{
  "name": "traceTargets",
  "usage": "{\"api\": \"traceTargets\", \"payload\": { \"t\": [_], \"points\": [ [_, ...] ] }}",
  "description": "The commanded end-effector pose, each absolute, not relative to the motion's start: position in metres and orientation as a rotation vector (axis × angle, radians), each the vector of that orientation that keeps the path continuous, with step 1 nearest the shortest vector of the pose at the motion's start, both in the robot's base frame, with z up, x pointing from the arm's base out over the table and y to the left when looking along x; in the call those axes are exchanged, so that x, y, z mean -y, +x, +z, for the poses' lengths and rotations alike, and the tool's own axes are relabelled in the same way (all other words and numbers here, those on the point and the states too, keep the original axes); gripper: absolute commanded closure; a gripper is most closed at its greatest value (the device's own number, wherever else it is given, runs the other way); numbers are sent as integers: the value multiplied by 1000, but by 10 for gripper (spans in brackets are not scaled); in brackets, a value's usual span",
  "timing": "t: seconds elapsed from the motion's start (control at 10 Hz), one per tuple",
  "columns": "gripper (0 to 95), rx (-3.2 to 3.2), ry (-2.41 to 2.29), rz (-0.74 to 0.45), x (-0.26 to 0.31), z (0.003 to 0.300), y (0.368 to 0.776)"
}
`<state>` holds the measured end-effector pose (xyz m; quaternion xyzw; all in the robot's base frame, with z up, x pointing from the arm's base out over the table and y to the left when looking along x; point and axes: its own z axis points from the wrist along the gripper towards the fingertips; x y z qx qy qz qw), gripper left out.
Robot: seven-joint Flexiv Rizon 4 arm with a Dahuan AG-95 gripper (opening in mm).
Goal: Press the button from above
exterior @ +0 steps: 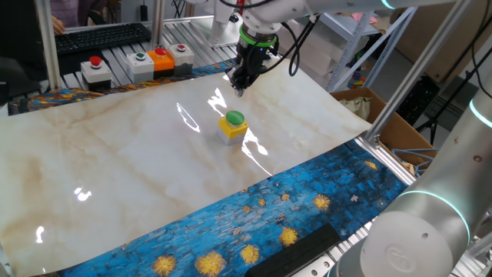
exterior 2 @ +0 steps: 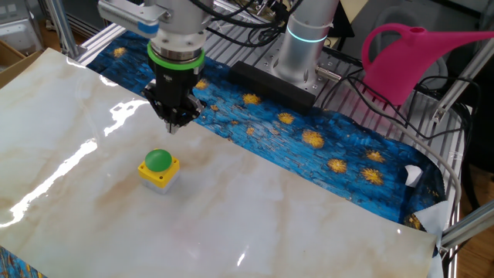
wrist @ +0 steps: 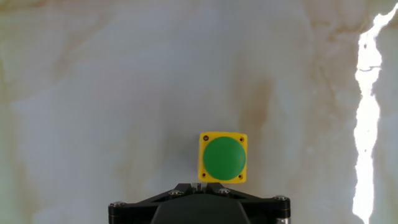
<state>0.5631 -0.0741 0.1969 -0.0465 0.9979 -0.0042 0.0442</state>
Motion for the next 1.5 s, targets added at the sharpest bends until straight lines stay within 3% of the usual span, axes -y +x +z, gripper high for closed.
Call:
{"api": "traceTargets", "payload": {
  "t": [0.1,1.5],
  "points": [
    [950,-3050,-140,-4,74,197,564],
    [950,-3055,-171,-16,86,210,581]
  ]
}}
